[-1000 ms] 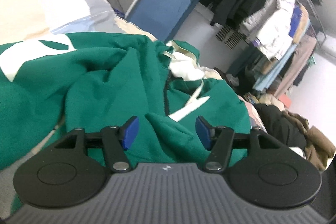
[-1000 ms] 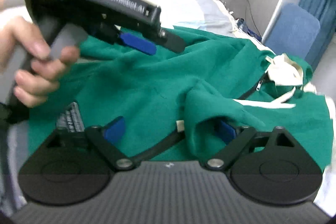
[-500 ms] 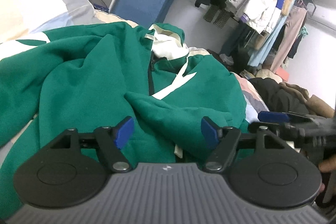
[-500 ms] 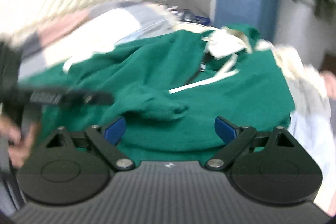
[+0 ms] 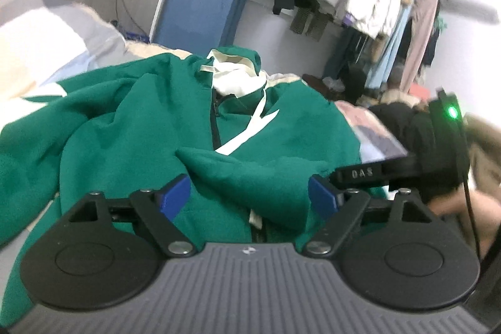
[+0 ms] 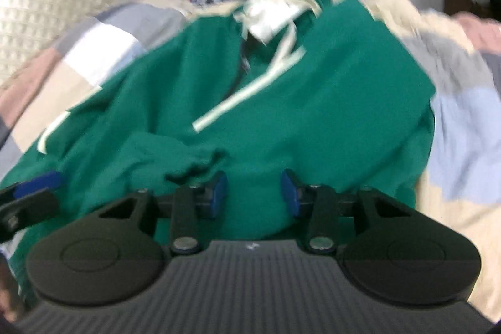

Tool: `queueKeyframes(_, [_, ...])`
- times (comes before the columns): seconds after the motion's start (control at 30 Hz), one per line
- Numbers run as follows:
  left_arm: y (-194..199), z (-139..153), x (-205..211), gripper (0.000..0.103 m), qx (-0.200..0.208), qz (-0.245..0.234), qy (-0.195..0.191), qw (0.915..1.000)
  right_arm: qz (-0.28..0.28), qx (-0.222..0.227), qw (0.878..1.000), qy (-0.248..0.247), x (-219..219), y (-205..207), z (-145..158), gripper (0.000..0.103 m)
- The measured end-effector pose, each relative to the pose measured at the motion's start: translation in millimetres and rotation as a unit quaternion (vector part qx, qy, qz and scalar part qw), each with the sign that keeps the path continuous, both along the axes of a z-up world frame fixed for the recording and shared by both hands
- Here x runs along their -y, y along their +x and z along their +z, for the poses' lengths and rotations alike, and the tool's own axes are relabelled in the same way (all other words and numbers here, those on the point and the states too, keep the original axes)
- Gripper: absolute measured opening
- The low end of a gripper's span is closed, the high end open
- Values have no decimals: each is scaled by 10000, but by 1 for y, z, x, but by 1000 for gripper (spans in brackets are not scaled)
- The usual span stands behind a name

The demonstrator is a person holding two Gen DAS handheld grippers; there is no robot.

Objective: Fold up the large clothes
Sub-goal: 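Fold the held sleeve across the hoodie front and open the right gripper, then move the left gripper over the other green sleeve cuff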

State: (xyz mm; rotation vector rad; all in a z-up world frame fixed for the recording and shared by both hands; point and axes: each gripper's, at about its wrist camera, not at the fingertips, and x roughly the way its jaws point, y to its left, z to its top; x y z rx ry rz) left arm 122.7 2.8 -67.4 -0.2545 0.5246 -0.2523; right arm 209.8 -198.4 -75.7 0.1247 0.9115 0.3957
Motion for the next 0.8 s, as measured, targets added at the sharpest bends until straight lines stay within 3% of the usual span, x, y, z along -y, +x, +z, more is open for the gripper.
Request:
queueKeyframes(0.3, [-7,-2,42,87,165,209,807,9964,-186,-254,9992,244,9,9,-12,39])
queueKeyframes(0.37, [-3,-6,54,87,46,322,1192,9923,-200,-238,9991,280,12,9,-12,39])
queueKeyframes(0.57, [24,-24,82,87,-302,472,1876,9807,-254,-269,9986,365,21,8,-13,39])
queueKeyframes(0.67, [39,-24,87,87,-460,984,1911,9755,-212,-268,9990,298,20,7,-14,39])
queueKeyframes(0.8, [49,-19,77,87,-657,1915,1312,9705,-165,-215,9990,353,25,6,-15,39])
